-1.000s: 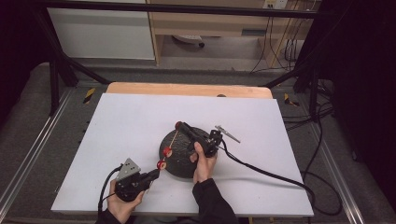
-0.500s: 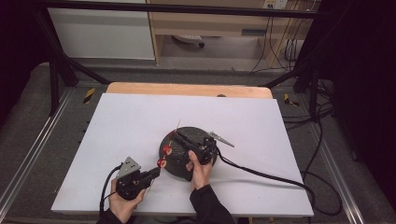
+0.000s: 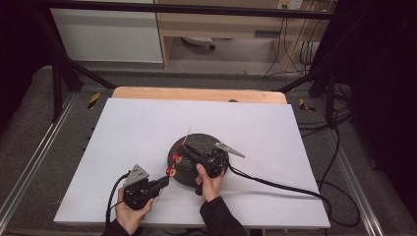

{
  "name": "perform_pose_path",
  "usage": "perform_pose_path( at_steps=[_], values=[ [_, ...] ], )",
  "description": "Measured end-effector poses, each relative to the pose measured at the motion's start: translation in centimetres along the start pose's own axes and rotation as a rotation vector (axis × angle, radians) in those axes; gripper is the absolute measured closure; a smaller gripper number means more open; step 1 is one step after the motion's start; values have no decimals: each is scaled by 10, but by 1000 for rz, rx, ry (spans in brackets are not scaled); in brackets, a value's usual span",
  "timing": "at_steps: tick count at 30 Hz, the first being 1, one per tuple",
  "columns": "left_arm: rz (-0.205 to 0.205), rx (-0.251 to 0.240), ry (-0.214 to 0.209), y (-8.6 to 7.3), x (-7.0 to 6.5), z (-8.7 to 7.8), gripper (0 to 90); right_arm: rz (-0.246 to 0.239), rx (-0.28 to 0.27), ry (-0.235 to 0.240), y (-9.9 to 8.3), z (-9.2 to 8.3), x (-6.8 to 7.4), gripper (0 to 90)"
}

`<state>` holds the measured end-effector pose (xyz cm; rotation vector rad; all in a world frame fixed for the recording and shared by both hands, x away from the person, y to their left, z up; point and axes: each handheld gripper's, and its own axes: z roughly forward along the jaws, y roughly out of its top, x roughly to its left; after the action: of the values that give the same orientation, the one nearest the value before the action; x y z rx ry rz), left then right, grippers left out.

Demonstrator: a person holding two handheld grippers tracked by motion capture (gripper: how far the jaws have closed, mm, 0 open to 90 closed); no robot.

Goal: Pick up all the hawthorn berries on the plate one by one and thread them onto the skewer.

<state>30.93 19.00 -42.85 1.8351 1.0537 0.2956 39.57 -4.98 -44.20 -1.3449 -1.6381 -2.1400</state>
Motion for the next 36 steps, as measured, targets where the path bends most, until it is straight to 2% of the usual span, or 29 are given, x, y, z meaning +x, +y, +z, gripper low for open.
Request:
perform_pose_path(
  at_steps=[3, 7, 11, 16, 22, 28, 36],
  values=[
    [11, -5, 6, 1, 0, -2, 888, -40, 18, -16, 5, -2, 3, 584],
    [4, -1, 3, 0, 2, -3, 888, -101, 35, -54, 15, -9, 9, 516],
    [13, 1, 14, 0, 5, -3, 888, -165, 74, -103, 25, -17, 10, 412],
    [17, 14, 9, 0, 6, -3, 887, -242, 164, -170, 32, -24, 6, 253],
    [31, 29, 5, 0, 8, -4, 887, -352, 276, -214, 34, -32, -2, 108],
    [55, 55, 3, 2, 9, -4, 887, -452, 379, -277, 37, -53, -12, 47],
    [76, 98, -6, 9, 10, -1, 887, -485, 474, -339, 40, -88, -29, 18]
  ],
)
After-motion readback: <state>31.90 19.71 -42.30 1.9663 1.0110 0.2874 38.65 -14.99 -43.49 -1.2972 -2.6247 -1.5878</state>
